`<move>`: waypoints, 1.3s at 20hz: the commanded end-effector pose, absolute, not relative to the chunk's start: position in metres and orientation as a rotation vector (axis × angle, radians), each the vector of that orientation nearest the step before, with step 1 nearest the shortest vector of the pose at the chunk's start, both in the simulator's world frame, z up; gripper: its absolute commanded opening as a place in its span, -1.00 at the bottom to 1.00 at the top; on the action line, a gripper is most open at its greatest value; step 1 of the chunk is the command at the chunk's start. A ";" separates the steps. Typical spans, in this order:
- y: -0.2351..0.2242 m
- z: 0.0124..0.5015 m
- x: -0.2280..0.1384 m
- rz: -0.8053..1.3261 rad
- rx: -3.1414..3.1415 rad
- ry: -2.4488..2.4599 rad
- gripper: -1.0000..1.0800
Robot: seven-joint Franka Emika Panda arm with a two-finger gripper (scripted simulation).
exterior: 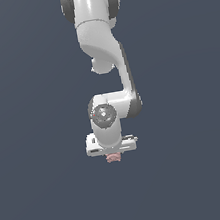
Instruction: Pick up the object and move it to a goal position.
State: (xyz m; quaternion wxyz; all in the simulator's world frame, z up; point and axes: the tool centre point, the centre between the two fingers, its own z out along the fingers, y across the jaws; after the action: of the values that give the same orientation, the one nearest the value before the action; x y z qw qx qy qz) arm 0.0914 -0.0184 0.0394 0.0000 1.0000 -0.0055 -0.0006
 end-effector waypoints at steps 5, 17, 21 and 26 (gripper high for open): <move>-0.018 0.040 0.092 0.000 3.142 -0.017 -1.00; -0.017 0.043 0.086 0.000 3.142 -0.017 -1.00; -0.014 0.048 0.078 0.000 3.142 -0.017 -1.00; -0.008 0.058 0.061 0.000 3.142 -0.017 -1.00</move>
State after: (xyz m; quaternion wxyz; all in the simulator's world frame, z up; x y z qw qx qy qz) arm 0.0665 -0.0099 0.0546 0.0000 1.0000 -0.0056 -0.0004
